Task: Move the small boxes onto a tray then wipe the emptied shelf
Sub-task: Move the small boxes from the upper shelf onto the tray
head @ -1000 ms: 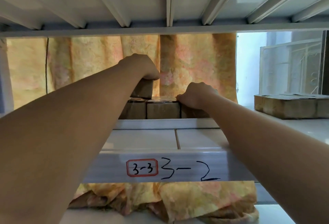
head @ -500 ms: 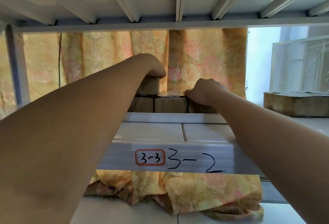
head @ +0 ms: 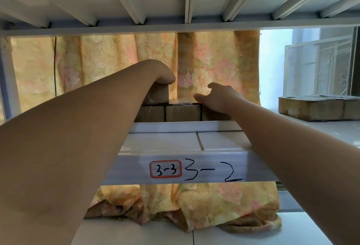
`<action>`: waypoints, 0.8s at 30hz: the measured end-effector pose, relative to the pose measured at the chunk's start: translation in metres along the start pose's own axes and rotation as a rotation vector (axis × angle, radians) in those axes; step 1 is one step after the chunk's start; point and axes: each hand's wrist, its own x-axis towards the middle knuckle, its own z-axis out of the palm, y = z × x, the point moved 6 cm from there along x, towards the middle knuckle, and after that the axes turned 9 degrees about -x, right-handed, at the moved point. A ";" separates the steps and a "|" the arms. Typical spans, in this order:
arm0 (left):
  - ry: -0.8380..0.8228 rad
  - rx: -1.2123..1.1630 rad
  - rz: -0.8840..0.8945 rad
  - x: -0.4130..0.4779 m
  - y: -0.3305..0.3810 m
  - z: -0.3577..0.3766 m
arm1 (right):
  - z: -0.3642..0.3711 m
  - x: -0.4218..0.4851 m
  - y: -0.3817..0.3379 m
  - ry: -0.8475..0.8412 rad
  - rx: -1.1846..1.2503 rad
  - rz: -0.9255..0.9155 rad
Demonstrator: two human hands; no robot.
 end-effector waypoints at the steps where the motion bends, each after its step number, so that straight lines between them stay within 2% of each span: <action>1: 0.012 0.013 0.014 0.001 0.002 0.000 | -0.004 -0.001 0.001 0.045 0.022 0.010; 6: 0.323 0.109 0.189 -0.001 0.023 -0.014 | -0.027 0.002 0.013 0.246 0.087 0.073; 10: 0.404 -0.016 0.443 -0.021 0.067 -0.004 | -0.038 0.001 0.030 0.314 -0.019 0.106; 12: 0.436 0.000 0.537 -0.035 0.089 0.006 | -0.044 -0.001 0.040 0.331 -0.070 0.105; 15: 0.439 0.052 0.668 -0.049 0.121 0.021 | -0.055 -0.005 0.062 0.362 -0.104 0.121; 19: 0.378 0.010 0.814 -0.063 0.163 0.039 | -0.075 -0.010 0.101 0.414 -0.092 0.187; 24: 0.276 -0.002 0.871 -0.071 0.220 0.067 | -0.091 -0.011 0.165 0.399 -0.103 0.205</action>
